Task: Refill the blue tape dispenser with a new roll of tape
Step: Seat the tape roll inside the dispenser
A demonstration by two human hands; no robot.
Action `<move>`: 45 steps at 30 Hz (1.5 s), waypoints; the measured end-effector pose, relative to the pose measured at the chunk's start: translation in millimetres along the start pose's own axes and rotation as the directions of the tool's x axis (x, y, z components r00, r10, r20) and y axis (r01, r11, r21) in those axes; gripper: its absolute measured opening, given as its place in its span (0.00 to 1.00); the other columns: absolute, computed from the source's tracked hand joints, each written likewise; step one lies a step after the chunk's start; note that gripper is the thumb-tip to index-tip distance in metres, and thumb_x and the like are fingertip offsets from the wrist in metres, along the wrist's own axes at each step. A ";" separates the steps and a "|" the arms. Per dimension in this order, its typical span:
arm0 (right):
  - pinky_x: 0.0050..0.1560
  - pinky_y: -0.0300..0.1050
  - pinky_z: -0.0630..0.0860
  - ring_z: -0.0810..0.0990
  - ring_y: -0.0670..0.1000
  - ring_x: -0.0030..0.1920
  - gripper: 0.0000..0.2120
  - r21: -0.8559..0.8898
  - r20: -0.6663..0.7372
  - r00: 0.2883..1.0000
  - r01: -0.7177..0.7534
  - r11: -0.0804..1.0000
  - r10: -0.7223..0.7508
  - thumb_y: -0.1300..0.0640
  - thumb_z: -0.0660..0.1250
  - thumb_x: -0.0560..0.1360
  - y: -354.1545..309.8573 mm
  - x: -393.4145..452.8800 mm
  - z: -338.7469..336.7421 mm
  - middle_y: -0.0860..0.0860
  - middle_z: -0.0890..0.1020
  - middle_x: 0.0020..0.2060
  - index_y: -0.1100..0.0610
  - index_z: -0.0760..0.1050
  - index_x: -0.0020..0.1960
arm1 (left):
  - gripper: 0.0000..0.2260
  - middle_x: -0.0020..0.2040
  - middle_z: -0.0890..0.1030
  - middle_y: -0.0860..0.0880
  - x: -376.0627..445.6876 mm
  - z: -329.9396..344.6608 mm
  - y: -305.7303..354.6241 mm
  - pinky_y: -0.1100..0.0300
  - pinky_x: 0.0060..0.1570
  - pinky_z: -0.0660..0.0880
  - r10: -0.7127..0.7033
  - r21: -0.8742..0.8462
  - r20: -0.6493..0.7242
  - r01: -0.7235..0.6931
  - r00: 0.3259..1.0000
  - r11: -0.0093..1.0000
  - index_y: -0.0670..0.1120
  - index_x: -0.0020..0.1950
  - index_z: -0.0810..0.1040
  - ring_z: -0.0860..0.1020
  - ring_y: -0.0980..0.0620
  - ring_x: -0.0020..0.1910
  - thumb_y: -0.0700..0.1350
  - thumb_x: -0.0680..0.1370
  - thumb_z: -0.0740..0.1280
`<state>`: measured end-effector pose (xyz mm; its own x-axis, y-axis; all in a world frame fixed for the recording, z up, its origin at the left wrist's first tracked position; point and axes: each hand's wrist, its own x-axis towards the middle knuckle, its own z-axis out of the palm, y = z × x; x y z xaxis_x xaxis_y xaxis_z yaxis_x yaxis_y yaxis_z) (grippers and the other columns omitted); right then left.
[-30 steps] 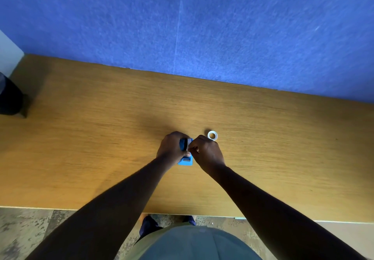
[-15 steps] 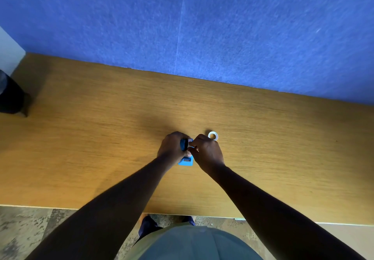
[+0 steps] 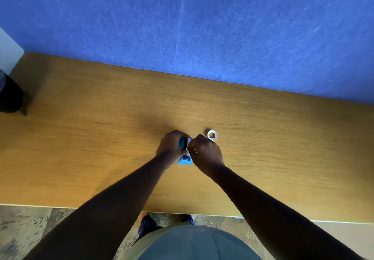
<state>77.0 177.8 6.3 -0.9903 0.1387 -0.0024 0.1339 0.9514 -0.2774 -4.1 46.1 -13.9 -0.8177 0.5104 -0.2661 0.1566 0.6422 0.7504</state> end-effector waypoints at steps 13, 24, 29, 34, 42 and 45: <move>0.33 0.48 0.80 0.82 0.51 0.39 0.02 0.056 -0.037 0.999 -0.021 0.998 0.023 0.57 0.70 0.78 -1.9 -24.2 11.8 0.50 0.82 0.45 0.54 0.82 0.49 | 0.29 0.62 0.81 0.51 -3.0 1.4 -3.4 0.56 0.60 0.79 0.113 0.034 -0.011 -0.113 0.993 0.993 0.48 0.65 0.79 0.79 0.53 0.61 0.43 0.66 0.83; 0.32 0.45 0.79 0.83 0.51 0.36 0.02 0.108 -0.091 0.994 -0.048 0.993 0.057 0.59 0.73 0.75 -4.1 -39.7 16.0 0.50 0.83 0.44 0.55 0.82 0.48 | 0.33 0.76 0.70 0.49 -10.8 -10.7 -17.3 0.57 0.71 0.68 0.102 -0.001 0.154 -0.103 0.983 0.995 0.48 0.77 0.67 0.68 0.50 0.75 0.36 0.75 0.74; 0.36 0.49 0.82 0.83 0.50 0.36 0.02 0.237 -0.084 0.961 -0.237 0.942 0.263 0.58 0.72 0.74 -1.8 -46.8 21.7 0.48 0.84 0.44 0.53 0.83 0.47 | 0.31 0.76 0.70 0.49 -15.1 -10.4 -19.0 0.62 0.67 0.67 0.072 -0.010 0.114 -0.072 0.991 0.997 0.49 0.77 0.67 0.68 0.51 0.75 0.37 0.76 0.73; 0.38 0.48 0.82 0.83 0.49 0.38 0.02 0.311 -0.047 0.906 -0.387 0.868 0.420 0.57 0.73 0.75 -0.8 -49.7 23.8 0.48 0.86 0.43 0.52 0.84 0.46 | 0.31 0.76 0.69 0.50 -18.9 -10.5 -21.6 0.54 0.73 0.68 0.056 -0.010 0.087 -0.055 0.995 0.998 0.50 0.77 0.67 0.67 0.51 0.75 0.38 0.77 0.72; 0.38 0.44 0.73 0.79 0.48 0.39 0.07 0.676 0.414 0.684 -0.673 0.301 0.600 0.53 0.73 0.77 -11.3 -30.6 16.1 0.48 0.84 0.40 0.54 0.87 0.52 | 0.29 0.77 0.67 0.53 -16.0 -12.8 -17.7 0.62 0.73 0.64 0.176 0.010 0.048 -0.177 0.983 0.984 0.54 0.77 0.69 0.65 0.55 0.76 0.32 0.79 0.64; 0.37 0.44 0.69 0.74 0.48 0.37 0.13 0.651 0.569 0.563 -0.754 0.090 0.599 0.47 0.74 0.76 -16.5 -23.2 10.4 0.50 0.81 0.37 0.58 0.85 0.50 | 0.30 0.78 0.66 0.54 -12.7 -12.5 -16.5 0.64 0.70 0.65 0.211 0.056 0.078 -0.215 0.974 0.975 0.55 0.76 0.71 0.64 0.56 0.76 0.30 0.78 0.64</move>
<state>97.5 156.1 0.9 -0.4984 0.4911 -0.7145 0.7351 -0.1975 -0.6485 -3.2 21.9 -15.4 -0.7208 0.6772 -0.1481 0.3598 0.5481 0.7550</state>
